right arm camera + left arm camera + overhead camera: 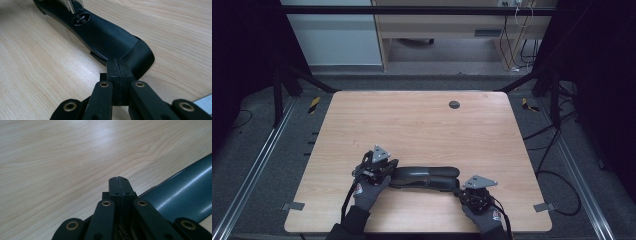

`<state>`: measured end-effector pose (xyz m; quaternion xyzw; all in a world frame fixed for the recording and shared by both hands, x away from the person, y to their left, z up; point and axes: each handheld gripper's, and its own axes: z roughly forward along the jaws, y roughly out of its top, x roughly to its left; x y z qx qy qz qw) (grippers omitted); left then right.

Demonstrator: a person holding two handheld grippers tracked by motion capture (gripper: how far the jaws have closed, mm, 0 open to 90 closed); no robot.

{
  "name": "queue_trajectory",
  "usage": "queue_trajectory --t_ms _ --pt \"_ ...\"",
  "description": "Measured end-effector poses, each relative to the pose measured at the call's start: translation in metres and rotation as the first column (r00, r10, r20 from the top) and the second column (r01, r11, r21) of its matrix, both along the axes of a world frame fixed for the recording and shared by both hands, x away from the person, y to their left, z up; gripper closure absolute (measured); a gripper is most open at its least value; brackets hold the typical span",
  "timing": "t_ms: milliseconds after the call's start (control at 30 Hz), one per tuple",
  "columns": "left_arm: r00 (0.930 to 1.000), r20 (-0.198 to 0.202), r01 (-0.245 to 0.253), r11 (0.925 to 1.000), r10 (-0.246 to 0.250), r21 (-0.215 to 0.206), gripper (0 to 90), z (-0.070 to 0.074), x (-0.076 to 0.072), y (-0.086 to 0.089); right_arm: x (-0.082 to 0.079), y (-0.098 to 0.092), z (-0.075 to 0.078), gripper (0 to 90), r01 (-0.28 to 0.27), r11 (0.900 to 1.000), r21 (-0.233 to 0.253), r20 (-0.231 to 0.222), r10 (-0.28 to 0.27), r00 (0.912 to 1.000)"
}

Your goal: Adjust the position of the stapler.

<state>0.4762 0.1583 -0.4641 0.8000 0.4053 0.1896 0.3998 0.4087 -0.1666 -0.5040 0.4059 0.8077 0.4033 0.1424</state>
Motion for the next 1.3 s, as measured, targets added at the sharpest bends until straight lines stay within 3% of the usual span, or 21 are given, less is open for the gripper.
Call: queue_trajectory --t_ms 167,267,567,733,900,1067,1300 --pt "0.9999 0.015 0.005 1.0000 -0.005 0.009 89.8 -0.001 -0.008 0.001 0.000 0.001 0.000 90.0 0.010 1.000 -0.008 -0.006 -0.010 0.9999" --pt "0.9990 0.045 -0.008 0.9997 0.007 0.025 89.6 -0.001 -0.011 0.000 0.000 0.001 0.000 90.0 0.001 1.000 -0.009 0.002 -0.001 1.0000" --pt "0.9896 0.139 -0.043 0.9985 0.038 0.034 77.3 0.012 -0.033 0.012 -0.005 -0.008 0.010 90.0 0.012 0.999 0.039 0.060 -0.015 0.9981" --pt "0.9854 0.163 -0.055 0.9979 0.049 0.034 67.6 0.017 -0.046 0.021 -0.005 -0.014 0.012 89.5 0.028 0.998 0.050 0.075 -0.032 0.9967" --pt "0.9844 0.169 -0.051 0.9987 0.049 0.007 59.2 0.020 -0.052 0.025 -0.004 -0.019 0.012 87.4 0.038 0.998 0.054 0.075 -0.042 0.9963" --pt "0.9875 0.157 -0.017 0.9998 0.015 0.011 49.7 0.021 -0.056 0.023 -0.004 -0.023 0.013 84.0 0.047 0.997 0.057 0.077 -0.052 0.9957" --pt "0.9865 0.163 0.010 0.9998 -0.013 0.020 41.1 0.024 -0.058 0.020 -0.004 -0.026 0.014 76.1 0.064 0.996 0.067 0.082 -0.069 0.9943"
